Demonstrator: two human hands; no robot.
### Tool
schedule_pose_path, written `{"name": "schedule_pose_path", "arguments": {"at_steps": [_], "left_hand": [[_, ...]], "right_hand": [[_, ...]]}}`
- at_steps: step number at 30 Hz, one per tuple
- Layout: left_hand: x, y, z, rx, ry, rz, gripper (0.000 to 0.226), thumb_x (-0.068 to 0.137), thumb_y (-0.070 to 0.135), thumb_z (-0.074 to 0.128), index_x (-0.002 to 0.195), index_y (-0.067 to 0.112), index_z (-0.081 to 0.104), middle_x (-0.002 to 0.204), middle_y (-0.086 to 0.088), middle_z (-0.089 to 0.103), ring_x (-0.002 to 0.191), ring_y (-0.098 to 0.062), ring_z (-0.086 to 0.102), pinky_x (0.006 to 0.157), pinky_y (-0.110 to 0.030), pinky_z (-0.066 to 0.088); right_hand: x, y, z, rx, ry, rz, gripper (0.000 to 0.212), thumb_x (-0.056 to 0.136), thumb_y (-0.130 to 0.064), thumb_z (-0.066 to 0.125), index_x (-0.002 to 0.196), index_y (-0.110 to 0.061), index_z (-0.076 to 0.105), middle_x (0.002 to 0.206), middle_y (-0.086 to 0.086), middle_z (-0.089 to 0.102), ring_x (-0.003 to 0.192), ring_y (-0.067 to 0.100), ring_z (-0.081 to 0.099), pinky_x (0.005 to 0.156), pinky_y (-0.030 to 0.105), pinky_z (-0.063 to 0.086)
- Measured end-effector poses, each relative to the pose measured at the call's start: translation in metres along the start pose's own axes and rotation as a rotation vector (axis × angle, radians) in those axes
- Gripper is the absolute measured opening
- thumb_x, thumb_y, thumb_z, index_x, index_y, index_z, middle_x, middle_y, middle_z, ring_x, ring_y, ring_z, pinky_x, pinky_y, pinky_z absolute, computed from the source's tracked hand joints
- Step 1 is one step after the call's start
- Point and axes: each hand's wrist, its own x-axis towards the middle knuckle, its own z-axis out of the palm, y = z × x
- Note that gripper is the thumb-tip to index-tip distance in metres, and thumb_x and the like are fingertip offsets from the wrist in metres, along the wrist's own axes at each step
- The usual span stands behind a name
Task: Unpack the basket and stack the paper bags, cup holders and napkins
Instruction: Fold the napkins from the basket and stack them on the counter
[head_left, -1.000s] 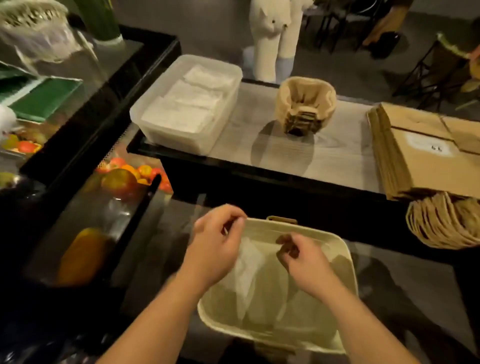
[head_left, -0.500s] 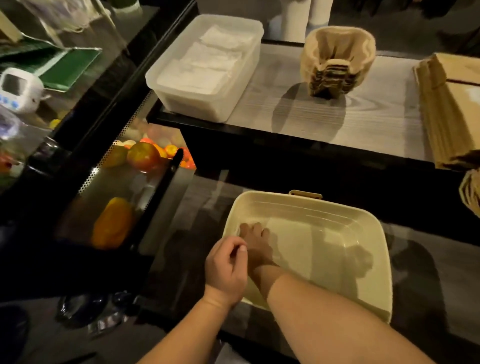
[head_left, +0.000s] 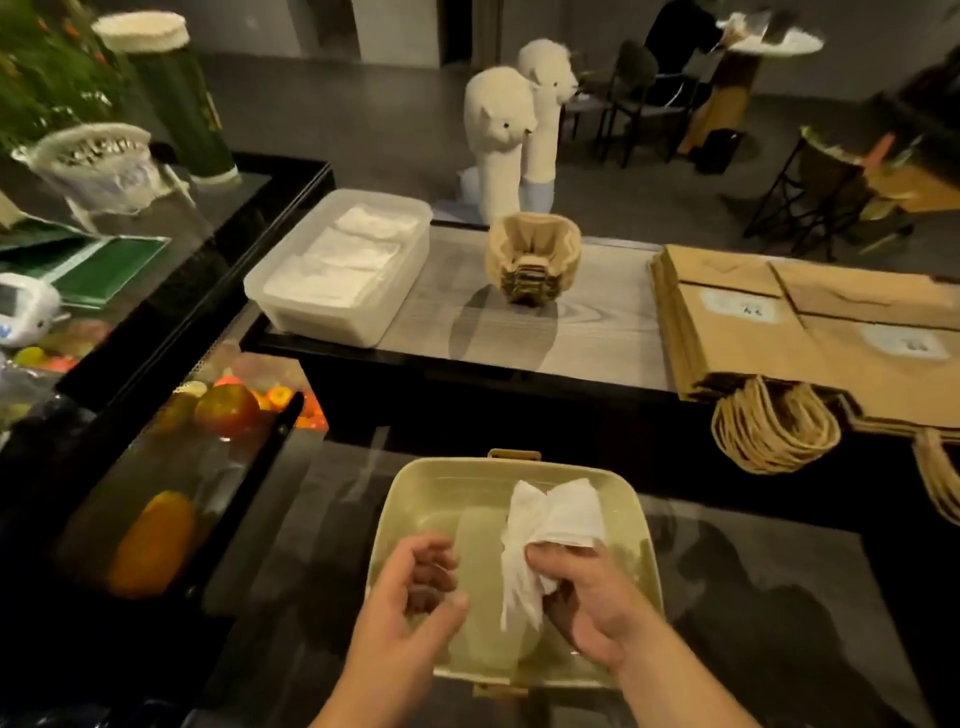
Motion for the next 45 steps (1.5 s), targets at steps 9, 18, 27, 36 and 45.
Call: {"name": "schedule_pose_path", "arguments": {"at_steps": [9, 18, 27, 36, 45], "left_hand": [[-0.015, 0.090, 0.061, 0.222, -0.179, 0.355, 0.046, 0.079, 0.068, 0.058, 0.122, 0.052, 0.062, 0.120, 0.017, 0.060, 0.116, -0.010, 0.057, 0.093, -0.022, 0.046], [-0.021, 0.123, 0.090, -0.099, -0.170, -0.043, 0.028, 0.096, 0.040, 0.057, 0.096, 0.018, 0.074, 0.101, -0.004, 0.074, 0.094, -0.018, 0.068, 0.085, -0.031, 0.053], [-0.008, 0.118, 0.082, -0.949, -0.376, -0.474, 0.074, 0.098, 0.063, 0.042, 0.135, 0.002, 0.065, 0.141, -0.022, 0.060, 0.130, -0.038, 0.058, 0.118, -0.048, 0.035], [0.010, 0.097, 0.078, -0.907, -0.277, -0.469, 0.052, 0.104, 0.031, 0.037, 0.139, -0.002, 0.055, 0.134, -0.027, 0.064, 0.128, -0.042, 0.060, 0.112, -0.052, 0.041], [0.024, 0.097, 0.068, -0.713, -0.094, -0.413, 0.046, 0.108, 0.038, 0.037, 0.125, 0.009, 0.068, 0.118, -0.021, 0.074, 0.108, -0.036, 0.071, 0.099, -0.051, 0.051]], "right_hand": [[-0.046, -0.051, 0.007, 0.430, -0.492, -0.242, 0.096, 0.085, -0.016, 0.074, 0.161, -0.008, 0.015, 0.153, 0.032, 0.017, 0.140, 0.052, 0.026, 0.117, 0.061, 0.030], [-0.064, -0.063, 0.004, 0.316, -0.588, -0.194, 0.097, 0.099, -0.041, 0.063, 0.160, -0.011, -0.005, 0.146, 0.032, 0.043, 0.134, 0.047, 0.044, 0.112, 0.061, 0.035], [-0.066, -0.063, 0.015, -0.242, -0.402, -0.453, 0.087, 0.084, -0.043, 0.078, 0.154, -0.019, 0.032, 0.146, 0.009, 0.058, 0.134, 0.031, 0.055, 0.107, 0.044, 0.048], [-0.061, -0.077, 0.015, 0.224, -0.277, -0.400, 0.085, 0.050, -0.041, 0.096, 0.126, -0.013, 0.071, 0.140, 0.015, 0.062, 0.128, 0.030, 0.060, 0.096, 0.043, 0.057], [-0.048, -0.091, 0.012, 0.328, -0.165, -0.341, 0.082, 0.043, -0.038, 0.097, 0.116, -0.009, 0.076, 0.131, 0.020, 0.066, 0.116, 0.037, 0.067, 0.099, 0.054, 0.051]]}}
